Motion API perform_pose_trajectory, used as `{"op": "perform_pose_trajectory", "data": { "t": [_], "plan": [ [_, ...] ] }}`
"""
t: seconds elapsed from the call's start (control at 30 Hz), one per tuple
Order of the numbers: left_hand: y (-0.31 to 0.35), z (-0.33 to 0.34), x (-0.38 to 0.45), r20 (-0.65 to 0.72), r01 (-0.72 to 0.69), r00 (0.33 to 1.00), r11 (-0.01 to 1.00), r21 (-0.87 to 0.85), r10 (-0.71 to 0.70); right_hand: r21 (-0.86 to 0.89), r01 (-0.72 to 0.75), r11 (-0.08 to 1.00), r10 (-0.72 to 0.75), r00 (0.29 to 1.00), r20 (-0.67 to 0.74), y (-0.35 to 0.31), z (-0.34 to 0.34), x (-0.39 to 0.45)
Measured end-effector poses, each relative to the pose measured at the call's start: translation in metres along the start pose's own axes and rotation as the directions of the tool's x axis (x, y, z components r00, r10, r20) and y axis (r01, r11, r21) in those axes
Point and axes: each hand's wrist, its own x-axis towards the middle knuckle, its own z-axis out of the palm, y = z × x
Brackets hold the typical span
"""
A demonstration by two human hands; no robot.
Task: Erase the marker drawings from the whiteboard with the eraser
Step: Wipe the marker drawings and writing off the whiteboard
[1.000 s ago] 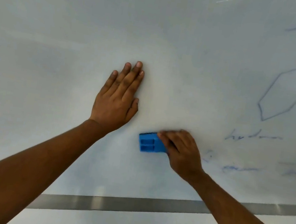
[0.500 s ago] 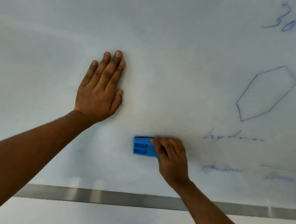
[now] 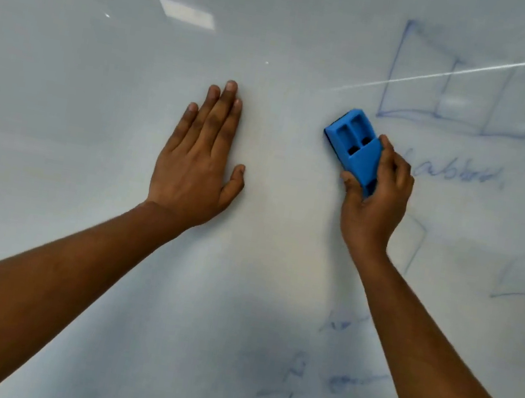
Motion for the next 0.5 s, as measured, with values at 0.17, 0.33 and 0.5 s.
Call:
{"op": "perform_pose_trajectory", "data": {
  "t": [0.17, 0.33, 0.5],
  "plan": [
    [-0.01, 0.002, 0.016, -0.003, -0.065, 0.998, 0.992, 0.105, 0.065, 0.016, 0.254, 0.967, -0.252, 0.947, 0.201, -0.013, 0.002, -0.088],
    [-0.01, 0.005, 0.019, 0.005, -0.068, 0.998, 0.988, 0.14, 0.068, 0.083, 0.343, 0.936, -0.352, 0.897, 0.267, 0.009, -0.007, -0.04],
    [-0.002, -0.002, 0.021, 0.028, -0.031, 0.999, 0.99, 0.137, 0.027, 0.068, -0.036, 0.997, 0.037, 0.999, -0.014, 0.014, -0.006, 0.058]
  ]
}}
